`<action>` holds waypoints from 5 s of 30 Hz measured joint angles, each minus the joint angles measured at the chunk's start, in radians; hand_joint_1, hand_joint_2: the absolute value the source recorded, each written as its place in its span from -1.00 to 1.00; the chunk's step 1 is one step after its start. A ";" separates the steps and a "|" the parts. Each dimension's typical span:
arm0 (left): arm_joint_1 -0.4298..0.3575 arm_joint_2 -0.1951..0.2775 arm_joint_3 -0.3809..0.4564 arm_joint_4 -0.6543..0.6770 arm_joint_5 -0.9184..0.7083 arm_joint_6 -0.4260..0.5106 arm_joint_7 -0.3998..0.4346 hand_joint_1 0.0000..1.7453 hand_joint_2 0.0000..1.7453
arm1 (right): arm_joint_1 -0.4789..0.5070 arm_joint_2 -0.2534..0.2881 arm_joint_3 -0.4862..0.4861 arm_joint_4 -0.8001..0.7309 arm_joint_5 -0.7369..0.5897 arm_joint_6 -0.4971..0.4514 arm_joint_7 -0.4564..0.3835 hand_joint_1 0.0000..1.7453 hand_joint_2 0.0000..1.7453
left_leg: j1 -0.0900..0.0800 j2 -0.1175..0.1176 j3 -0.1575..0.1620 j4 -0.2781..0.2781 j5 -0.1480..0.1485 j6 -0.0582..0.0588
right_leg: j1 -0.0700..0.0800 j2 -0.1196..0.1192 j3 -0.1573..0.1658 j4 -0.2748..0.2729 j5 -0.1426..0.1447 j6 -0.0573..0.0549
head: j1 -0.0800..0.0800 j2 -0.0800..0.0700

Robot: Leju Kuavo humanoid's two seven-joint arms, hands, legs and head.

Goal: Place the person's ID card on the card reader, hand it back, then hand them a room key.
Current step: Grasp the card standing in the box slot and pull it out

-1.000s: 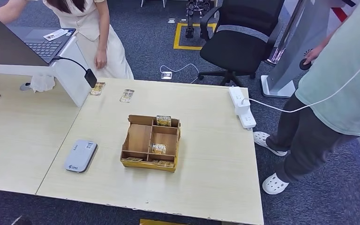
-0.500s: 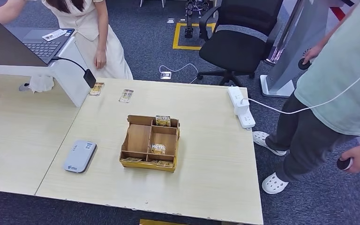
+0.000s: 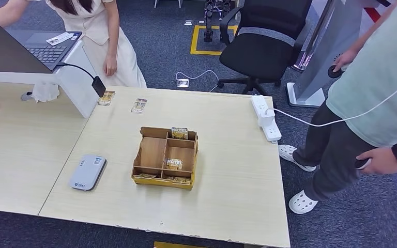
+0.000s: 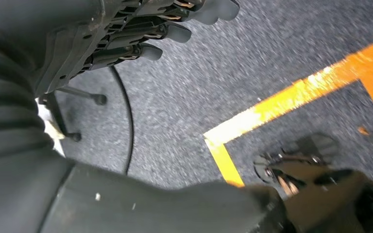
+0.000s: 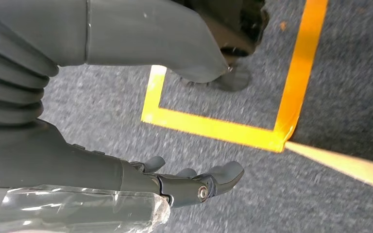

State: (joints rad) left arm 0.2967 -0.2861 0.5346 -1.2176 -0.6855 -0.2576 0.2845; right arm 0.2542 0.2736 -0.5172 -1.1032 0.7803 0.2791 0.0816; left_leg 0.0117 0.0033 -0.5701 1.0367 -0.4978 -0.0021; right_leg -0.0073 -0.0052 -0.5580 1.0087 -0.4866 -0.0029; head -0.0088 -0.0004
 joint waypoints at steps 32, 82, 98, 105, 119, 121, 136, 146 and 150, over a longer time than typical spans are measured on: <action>-0.091 0.194 -0.351 0.541 0.489 0.184 -0.200 -1.00 1.00 | -0.066 -0.179 0.345 0.472 -0.554 -0.199 -0.056 -1.00 -1.00 | 0.000 0.000 0.000 0.000 0.000 0.000 | 0.000 0.000 0.000 0.000 0.000 0.000 | 0.000 0.000; -0.103 0.078 -0.008 0.205 -0.186 0.051 -0.191 -1.00 1.00 | -0.013 -0.072 0.100 0.124 -0.037 0.029 0.021 -1.00 -1.00 | 0.000 0.000 0.000 0.000 0.000 0.000 | 0.000 -0.001 0.000 0.000 0.000 0.000 | -0.001 0.000; -0.091 0.013 0.223 -0.133 -0.411 0.044 0.035 -1.00 1.00 | 0.026 -0.002 -0.028 -0.072 0.154 0.105 0.049 -1.00 -1.00 | 0.000 0.000 0.000 0.000 0.000 0.000 | 0.000 -0.001 0.000 0.000 0.000 0.000 | -0.001 0.000; -0.105 -0.007 0.342 -0.320 -0.531 0.034 0.086 -1.00 1.00 | 0.040 0.019 -0.069 -0.136 0.211 0.123 0.051 -1.00 -1.00 | 0.001 0.000 0.000 0.000 0.000 0.000 | 0.001 -0.001 0.000 0.000 0.000 0.000 | -0.001 0.000; -0.153 -0.018 0.480 -0.499 -0.666 0.027 0.091 -1.00 1.00 | 0.082 0.023 -0.068 -0.212 0.223 0.125 0.081 -1.00 -1.00 | 0.001 0.000 0.000 0.000 0.000 0.000 | 0.001 -0.001 0.000 0.000 0.000 0.000 | -0.001 0.000; -0.190 -0.019 0.548 -0.574 -0.686 0.038 0.073 -1.00 1.00 | 0.099 0.023 -0.059 -0.244 0.222 0.125 0.097 -1.00 -1.00 | 0.001 0.000 0.000 0.000 0.000 0.000 | 0.001 -0.001 -0.001 0.000 0.000 0.000 | -0.001 0.000; -0.305 0.084 0.659 -0.824 -0.234 0.095 -0.233 -1.00 1.00 | 0.135 0.024 -0.038 -0.301 0.219 0.111 0.116 -1.00 -1.00 | 0.001 0.000 0.000 0.000 0.000 0.000 | 0.001 0.000 -0.003 0.000 0.000 -0.001 | -0.001 0.000; -0.275 0.202 0.428 -0.861 -0.040 0.012 -0.319 -1.00 1.00 | 0.115 0.024 -0.069 -0.292 0.277 0.111 0.060 -1.00 -1.00 | 0.001 0.000 0.000 0.000 0.000 -0.001 | 0.001 0.000 -0.003 0.000 0.000 -0.001 | -0.001 0.000; -0.258 0.270 0.319 -0.867 -0.002 -0.009 -0.351 -1.00 1.00 | 0.096 0.024 -0.097 -0.277 0.314 0.109 0.027 -1.00 -1.00 | 0.001 0.001 0.000 0.000 0.000 -0.001 | 0.001 0.001 -0.003 0.000 0.000 -0.001 | -0.001 0.000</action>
State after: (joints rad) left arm 0.0385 -0.0165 0.8536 -2.0842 -0.6874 -0.2664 -0.0669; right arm 0.3504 0.2976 -0.6143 -1.3804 1.0940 0.3882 0.1082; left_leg 0.0125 0.0040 -0.5702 1.0365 -0.4974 -0.0027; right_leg -0.0066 -0.0043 -0.5612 1.0091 -0.4868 -0.0039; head -0.0097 -0.0004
